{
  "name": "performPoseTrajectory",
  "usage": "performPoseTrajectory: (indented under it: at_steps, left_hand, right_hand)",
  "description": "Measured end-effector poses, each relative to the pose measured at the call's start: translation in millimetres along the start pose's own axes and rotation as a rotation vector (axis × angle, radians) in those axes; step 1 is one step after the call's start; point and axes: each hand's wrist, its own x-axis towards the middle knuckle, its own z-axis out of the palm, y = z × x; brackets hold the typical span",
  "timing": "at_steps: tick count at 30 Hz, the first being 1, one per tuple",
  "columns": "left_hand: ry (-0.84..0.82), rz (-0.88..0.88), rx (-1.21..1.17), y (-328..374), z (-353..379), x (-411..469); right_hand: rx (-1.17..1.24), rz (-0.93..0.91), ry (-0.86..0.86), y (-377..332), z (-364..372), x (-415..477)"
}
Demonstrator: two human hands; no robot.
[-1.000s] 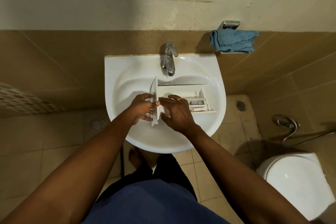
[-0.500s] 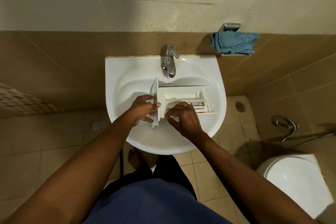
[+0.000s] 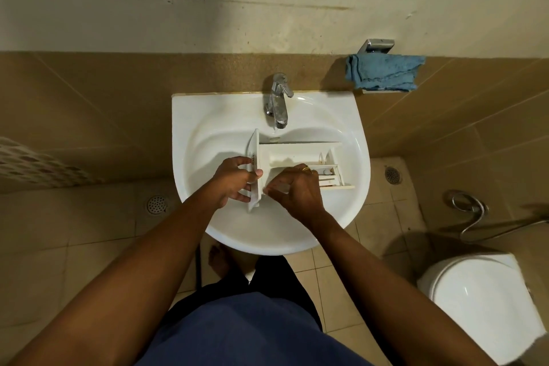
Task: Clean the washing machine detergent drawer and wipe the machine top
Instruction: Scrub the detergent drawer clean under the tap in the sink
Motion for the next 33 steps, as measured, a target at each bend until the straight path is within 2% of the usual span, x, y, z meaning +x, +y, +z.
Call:
performPoseTrajectory:
  at_steps: [3,6,9,11,13,15,17,19,21,26,33]
  left_hand:
    - [0.007,0.004,0.004,1,0,0]
    - [0.004,0.005,0.004,1,0,-1]
    - [0.005,-0.002,0.003,1,0,-1]
    - [0.007,-0.006,-0.003,1,0,-1]
    - [0.008,-0.008,-0.007,1,0,-2]
    - [0.008,-0.008,0.002,2,0,-2]
    - [0.017,-0.009,0.020,3,1,-2]
    - [0.036,-0.011,0.033,4,2,0]
    - [0.052,-0.007,0.040,3,3,1]
    - [0.069,0.003,0.063,3,6,1]
    - [0.062,0.007,0.065,4,6,-1]
  right_hand:
    - [-0.065,-0.082,0.018,1,-1,-6]
    - [-0.123,-0.139,-0.041,9,-14,-8]
    - [-0.118,-0.069,-0.121,16,-26,8]
    - [0.137,0.153,-0.080,10,-32,30]
    - [0.588,0.483,0.053,-2,-39,62]
    - [1.089,0.760,0.085,-9,-41,96]
    - [1.427,0.897,0.052,-7,-36,123]
    - [1.692,0.960,0.015,-3,-32,139]
    - [1.860,0.980,-0.032,-2,-30,145]
    - [1.848,0.970,-0.183,-6,-34,141]
    - [1.855,0.952,-0.152,-1,-34,138]
